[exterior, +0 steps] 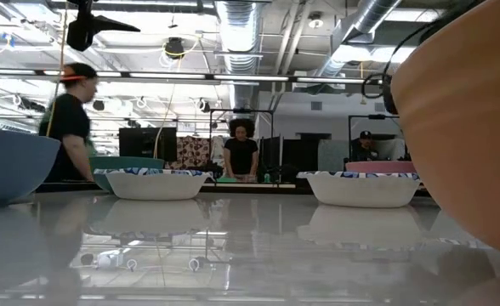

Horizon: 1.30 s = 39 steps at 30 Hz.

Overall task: Nest bowls inside each other
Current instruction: Stack the right white and blue bowl on top of the other middle white and blue bowl

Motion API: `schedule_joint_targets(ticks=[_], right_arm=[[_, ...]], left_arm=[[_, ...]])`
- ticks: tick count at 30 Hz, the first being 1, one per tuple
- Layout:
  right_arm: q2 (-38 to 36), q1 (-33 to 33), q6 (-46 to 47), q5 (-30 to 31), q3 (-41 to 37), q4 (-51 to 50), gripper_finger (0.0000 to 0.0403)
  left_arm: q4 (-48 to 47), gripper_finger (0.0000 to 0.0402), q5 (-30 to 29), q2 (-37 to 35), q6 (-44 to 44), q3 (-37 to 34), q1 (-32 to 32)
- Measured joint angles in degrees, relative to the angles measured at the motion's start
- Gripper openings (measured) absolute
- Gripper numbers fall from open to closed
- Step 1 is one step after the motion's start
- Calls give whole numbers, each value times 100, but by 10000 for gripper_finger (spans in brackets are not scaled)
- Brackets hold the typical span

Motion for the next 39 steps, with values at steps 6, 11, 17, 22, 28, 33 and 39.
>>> schedule_joint_targets(ticks=[6,11,17,22,28,33,39], right_arm=[[578,0,-2,0,0,25,233],[732,0,-13,0,0,18,153],[577,4,-72,-49,0,-116,34],[351,2,-105,-28,0,-315,16],[-87,-2,-83,-27,14,-549,9],[-461,-4,11,4,242,-780,7],[-765,-4,217,5,719,-963,8]], left_arm=[[-30,263,4,0,0,0,0],[-38,263,4,0,0,0,0],[-38,263,4,0,0,0,0],[-40,263,4,0,56,0,0],[-41,263,4,0,71,0,0],[-42,263,4,0,70,0,-2],[-40,263,2,0,79,0,-2]])
